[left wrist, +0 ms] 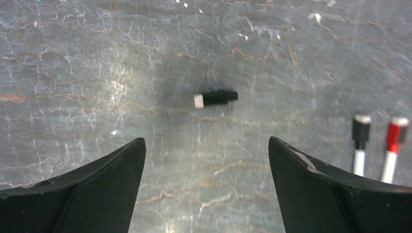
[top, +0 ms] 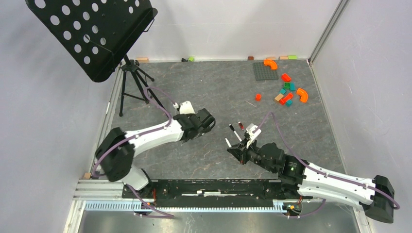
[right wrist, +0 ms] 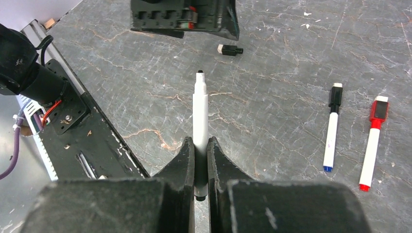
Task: Insert the pens into the pen caps
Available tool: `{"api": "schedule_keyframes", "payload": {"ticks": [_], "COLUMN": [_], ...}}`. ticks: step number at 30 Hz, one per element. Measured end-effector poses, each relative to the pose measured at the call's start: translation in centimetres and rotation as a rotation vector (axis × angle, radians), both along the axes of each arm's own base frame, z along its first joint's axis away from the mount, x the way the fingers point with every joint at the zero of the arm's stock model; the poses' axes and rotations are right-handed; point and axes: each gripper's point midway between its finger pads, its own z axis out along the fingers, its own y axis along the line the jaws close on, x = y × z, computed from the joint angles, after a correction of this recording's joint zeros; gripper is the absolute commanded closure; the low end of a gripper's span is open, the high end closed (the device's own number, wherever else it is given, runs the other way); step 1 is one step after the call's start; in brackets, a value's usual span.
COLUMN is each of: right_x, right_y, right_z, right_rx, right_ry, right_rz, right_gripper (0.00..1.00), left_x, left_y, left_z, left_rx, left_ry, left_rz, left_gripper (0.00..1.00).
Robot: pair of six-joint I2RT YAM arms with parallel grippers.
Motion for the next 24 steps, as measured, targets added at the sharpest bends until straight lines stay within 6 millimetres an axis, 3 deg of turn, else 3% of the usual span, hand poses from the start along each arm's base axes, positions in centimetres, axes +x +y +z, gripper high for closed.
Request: {"api": "schedule_keyframes", "payload": {"ticks": [10, 15, 24], "right_x": [0.1, 0.1, 0.1], "right_y": [-0.7, -0.7, -0.7], "right_z": [-0.9, -1.2, -1.9], "right_rx": [-0.026, -0.035, -0.056], "right_ry": [0.008, 0.011, 0.02], "right_rz": [-0.018, -0.023, -0.022], "right_gripper": [1.0, 1.0, 1.0], "left_x": [2.8, 3.3, 3.1], "left_y": [1.8, 0.6, 0.1], "left_z": [-6.5, -6.5, -6.7], "left_rx": [0.095, 0.078, 0.091], "left_ry": [0.202, 0.209, 0.232], "left_rz": [0.105, 0.047, -0.047], "left_gripper": [0.16, 0.18, 0.38]}}
